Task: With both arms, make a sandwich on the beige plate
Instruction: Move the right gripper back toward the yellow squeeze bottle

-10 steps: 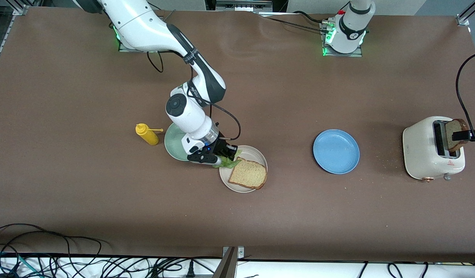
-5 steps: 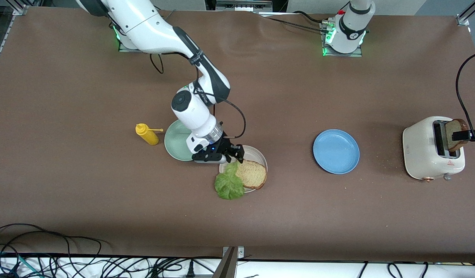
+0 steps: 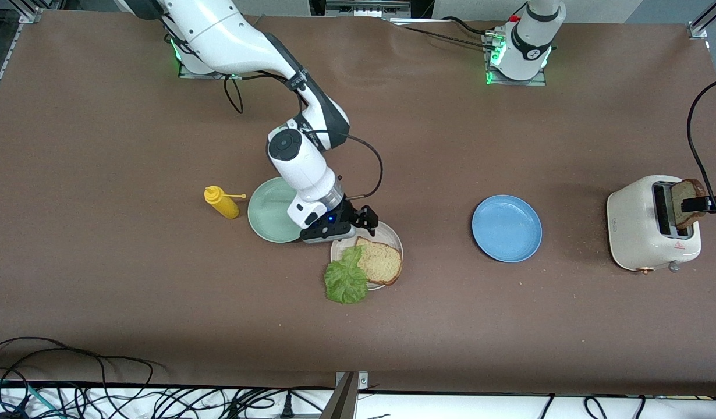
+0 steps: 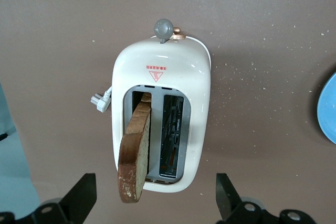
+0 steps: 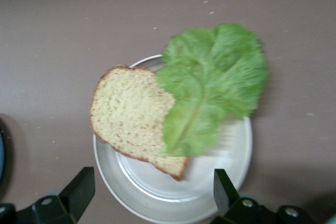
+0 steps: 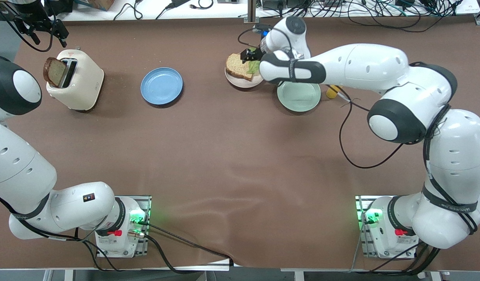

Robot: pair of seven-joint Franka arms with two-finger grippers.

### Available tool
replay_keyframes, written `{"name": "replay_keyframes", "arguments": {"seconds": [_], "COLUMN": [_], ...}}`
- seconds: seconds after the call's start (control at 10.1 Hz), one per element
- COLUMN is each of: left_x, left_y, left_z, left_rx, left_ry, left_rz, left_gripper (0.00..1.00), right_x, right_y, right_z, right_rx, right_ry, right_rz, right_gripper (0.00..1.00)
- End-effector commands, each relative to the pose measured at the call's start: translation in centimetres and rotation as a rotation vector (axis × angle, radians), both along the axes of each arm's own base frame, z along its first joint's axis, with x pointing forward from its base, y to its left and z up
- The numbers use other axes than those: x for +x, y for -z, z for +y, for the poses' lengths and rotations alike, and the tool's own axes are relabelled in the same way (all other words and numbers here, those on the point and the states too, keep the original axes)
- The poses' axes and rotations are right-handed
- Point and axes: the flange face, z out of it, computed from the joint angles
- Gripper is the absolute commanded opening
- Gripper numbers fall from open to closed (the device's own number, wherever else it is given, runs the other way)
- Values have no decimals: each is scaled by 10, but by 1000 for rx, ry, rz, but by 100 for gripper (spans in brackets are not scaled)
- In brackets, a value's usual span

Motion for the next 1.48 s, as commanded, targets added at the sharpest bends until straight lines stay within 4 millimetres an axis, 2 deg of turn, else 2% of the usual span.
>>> {"name": "replay_keyframes", "arguments": {"seconds": [0.0, 0.3, 0.49, 0.59, 0.69, 0.89, 1.18, 1.28, 1.38], "left_x": [-1, 0, -7, -8, -15, -33, -59, -61, -63], "left_y": [-3, 2, 8, 13, 26, 39, 56, 58, 54], "left_z": [-1, 2, 17, 17, 21, 31, 45, 44, 43], "left_rx": [-18, -22, -17, -19, -25, -30, -34, -36, -35], "left_ry": [-3, 7, -10, -9, -14, -5, 20, 20, 21], "left_rz": [-2, 7, 20, 32, 47, -3, -54, -50, -53], "left_gripper": [100, 100, 100, 100, 100, 100, 100, 100, 100], "right_x": [7, 12, 9, 10, 10, 0, -22, -26, -30], "right_y": [-42, -69, -86, -91, -96, -111, -108, -101, -92], "right_z": [-29, -75, -118, -147, -186, -264, -377, -401, -415], "right_rx": [-84, -191, -293, -340, -373, -375, -311, -283, -236], "right_ry": [-9, 14, -59, -131, -180, -270, -420, -502, -603], "right_rz": [61, 199, 318, 365, 427, 505, 523, 509, 488], "right_gripper": [100, 100, 100, 100, 100, 100, 100, 100, 100]}}
